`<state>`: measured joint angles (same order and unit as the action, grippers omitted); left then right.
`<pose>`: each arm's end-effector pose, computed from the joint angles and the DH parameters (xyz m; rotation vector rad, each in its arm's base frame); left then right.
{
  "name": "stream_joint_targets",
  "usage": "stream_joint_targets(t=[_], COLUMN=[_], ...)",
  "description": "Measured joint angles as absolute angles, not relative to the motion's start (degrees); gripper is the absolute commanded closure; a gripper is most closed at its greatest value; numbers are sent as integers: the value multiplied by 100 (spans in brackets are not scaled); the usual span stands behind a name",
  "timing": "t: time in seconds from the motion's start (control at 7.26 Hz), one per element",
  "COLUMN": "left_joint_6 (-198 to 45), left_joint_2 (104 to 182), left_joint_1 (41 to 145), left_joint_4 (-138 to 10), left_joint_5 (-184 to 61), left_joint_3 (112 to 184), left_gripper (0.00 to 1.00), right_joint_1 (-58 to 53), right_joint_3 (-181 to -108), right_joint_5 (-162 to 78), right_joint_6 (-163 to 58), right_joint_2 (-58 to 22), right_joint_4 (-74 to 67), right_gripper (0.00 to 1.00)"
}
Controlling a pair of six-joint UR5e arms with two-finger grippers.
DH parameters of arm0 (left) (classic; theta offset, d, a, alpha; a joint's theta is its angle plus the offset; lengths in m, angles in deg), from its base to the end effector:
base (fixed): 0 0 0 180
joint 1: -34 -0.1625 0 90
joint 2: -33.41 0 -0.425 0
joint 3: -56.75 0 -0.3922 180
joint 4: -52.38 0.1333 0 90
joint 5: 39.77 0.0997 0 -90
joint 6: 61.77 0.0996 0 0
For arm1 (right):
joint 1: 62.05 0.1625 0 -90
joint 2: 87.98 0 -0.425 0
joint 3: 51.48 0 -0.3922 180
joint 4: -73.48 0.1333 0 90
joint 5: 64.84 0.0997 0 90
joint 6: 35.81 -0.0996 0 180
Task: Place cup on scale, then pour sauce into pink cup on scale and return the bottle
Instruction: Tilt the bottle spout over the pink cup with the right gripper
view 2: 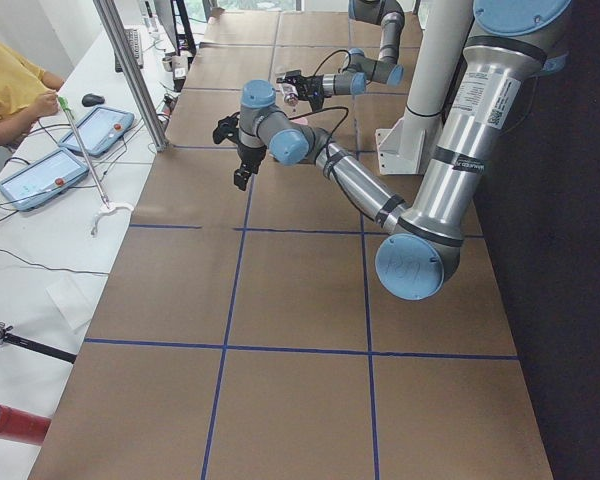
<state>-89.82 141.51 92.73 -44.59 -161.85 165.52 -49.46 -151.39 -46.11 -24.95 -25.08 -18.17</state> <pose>0.2303 -0.5342 0.3230 0.3843 0.8318 0.2663 -0.5424 -0.3544 0.2731 1.1475 0.7382 -0.9258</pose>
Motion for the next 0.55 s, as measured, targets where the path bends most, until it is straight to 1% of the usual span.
stream_joint_targets(t=[0.55], left_joint_6=[-8995], left_joint_2=[14151], left_joint_1=[9280], left_joint_4=[-4460], left_joint_5=[-16316], left_joint_3=[16561], left_gripper=[22], right_joint_1=[-4940], right_joint_3=[-15427], right_joint_5=[-4651], right_joint_6=[-1720], right_joint_2=[-2323], right_joint_4=[-1830], right_gripper=[100])
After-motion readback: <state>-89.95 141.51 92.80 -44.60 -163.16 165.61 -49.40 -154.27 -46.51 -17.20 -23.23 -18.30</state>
